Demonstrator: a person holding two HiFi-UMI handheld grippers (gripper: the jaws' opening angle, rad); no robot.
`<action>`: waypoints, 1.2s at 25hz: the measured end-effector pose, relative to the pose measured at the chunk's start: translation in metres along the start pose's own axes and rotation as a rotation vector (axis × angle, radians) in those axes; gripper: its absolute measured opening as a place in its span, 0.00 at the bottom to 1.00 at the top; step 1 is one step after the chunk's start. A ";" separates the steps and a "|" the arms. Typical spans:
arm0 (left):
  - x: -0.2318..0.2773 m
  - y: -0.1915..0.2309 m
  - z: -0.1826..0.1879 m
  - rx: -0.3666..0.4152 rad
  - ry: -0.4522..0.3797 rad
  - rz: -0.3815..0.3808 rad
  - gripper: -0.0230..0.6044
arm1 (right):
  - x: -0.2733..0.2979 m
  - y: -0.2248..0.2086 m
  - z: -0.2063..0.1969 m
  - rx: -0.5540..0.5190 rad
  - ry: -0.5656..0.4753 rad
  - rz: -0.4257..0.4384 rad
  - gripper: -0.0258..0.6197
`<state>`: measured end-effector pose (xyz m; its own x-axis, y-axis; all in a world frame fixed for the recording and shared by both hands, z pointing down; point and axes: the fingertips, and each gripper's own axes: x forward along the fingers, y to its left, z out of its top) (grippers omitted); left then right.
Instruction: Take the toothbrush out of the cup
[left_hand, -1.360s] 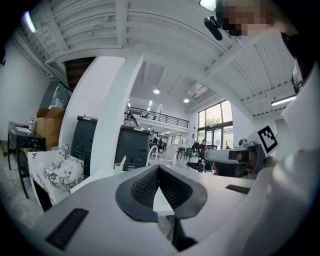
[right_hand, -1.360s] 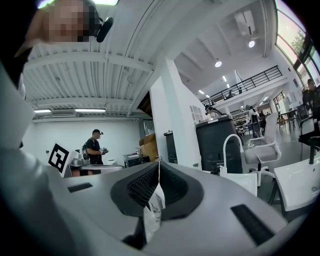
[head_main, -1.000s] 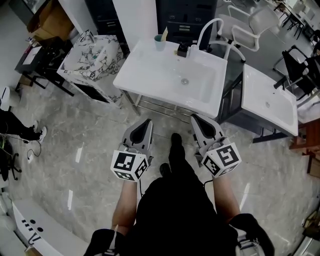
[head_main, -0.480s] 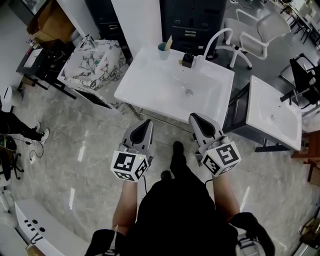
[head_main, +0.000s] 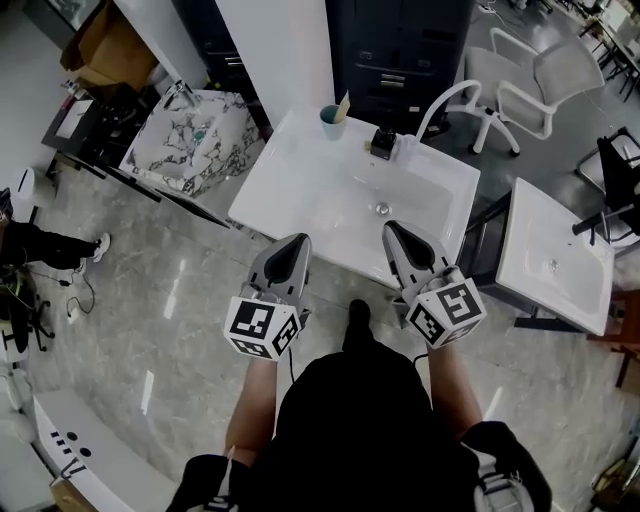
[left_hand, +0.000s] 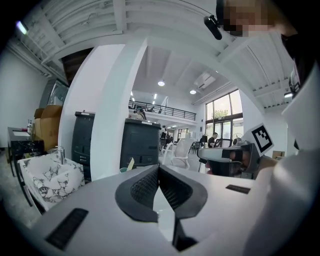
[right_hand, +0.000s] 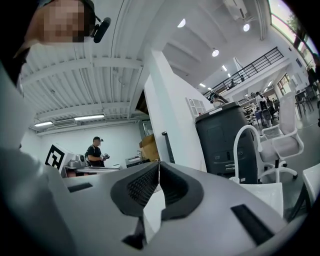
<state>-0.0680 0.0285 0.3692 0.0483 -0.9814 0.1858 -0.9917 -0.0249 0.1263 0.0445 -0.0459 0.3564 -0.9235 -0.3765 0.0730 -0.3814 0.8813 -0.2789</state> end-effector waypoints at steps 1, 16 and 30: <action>0.006 0.001 0.001 0.000 0.000 0.004 0.06 | 0.003 -0.005 0.001 0.007 0.000 0.005 0.09; 0.058 0.004 -0.004 -0.020 0.025 0.035 0.06 | 0.035 -0.047 0.000 0.033 0.008 0.077 0.09; 0.110 0.027 0.010 -0.005 0.034 -0.051 0.06 | 0.062 -0.067 0.003 0.037 0.037 -0.009 0.09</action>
<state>-0.0908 -0.0823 0.3835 0.1032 -0.9718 0.2119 -0.9873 -0.0741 0.1409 0.0127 -0.1293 0.3766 -0.9213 -0.3728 0.1103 -0.3882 0.8667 -0.3132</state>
